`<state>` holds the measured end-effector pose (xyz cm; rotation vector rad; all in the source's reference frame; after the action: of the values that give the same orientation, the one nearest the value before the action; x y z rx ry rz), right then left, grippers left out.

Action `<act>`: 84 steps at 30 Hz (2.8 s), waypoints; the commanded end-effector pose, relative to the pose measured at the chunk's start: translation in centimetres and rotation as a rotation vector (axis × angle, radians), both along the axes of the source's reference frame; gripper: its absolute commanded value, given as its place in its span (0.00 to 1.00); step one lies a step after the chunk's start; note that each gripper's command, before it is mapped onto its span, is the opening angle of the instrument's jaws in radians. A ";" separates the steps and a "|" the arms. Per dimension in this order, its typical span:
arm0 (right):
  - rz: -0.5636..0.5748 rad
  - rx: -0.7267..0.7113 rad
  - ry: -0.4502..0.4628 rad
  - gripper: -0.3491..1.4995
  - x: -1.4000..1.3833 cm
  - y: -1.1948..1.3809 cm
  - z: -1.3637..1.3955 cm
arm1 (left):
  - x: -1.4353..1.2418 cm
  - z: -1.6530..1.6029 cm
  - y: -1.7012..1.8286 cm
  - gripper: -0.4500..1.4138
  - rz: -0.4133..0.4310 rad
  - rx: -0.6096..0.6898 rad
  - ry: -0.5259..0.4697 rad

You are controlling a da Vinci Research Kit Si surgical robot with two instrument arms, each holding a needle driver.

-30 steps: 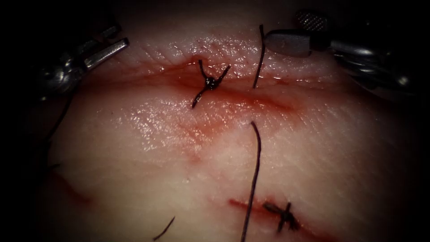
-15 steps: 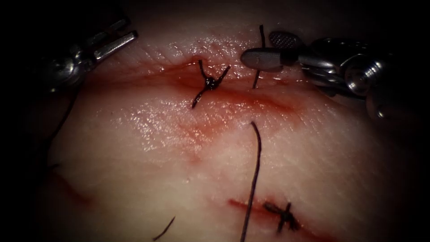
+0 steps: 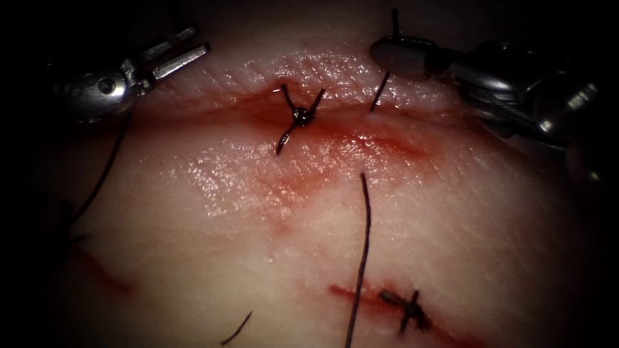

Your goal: Wound Closure

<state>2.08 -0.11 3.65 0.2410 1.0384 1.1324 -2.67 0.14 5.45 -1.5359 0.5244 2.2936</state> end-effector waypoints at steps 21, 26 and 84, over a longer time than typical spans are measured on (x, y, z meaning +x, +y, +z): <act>-0.011 -0.124 0.025 0.07 0.12 0.09 -0.16 | 0.07 0.18 0.11 0.89 -0.050 -0.029 0.341; -0.021 -0.144 0.017 0.10 0.11 0.10 -0.15 | 0.03 0.01 0.10 0.95 -0.071 0.047 0.283; -0.509 -0.354 -0.107 0.84 -0.83 -0.39 -0.16 | -1.49 -0.89 -1.26 0.49 0.624 -0.291 -0.037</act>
<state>1.17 -0.53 3.44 0.1463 0.9878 0.4884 -4.11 -1.14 4.49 -2.1281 0.4201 2.7156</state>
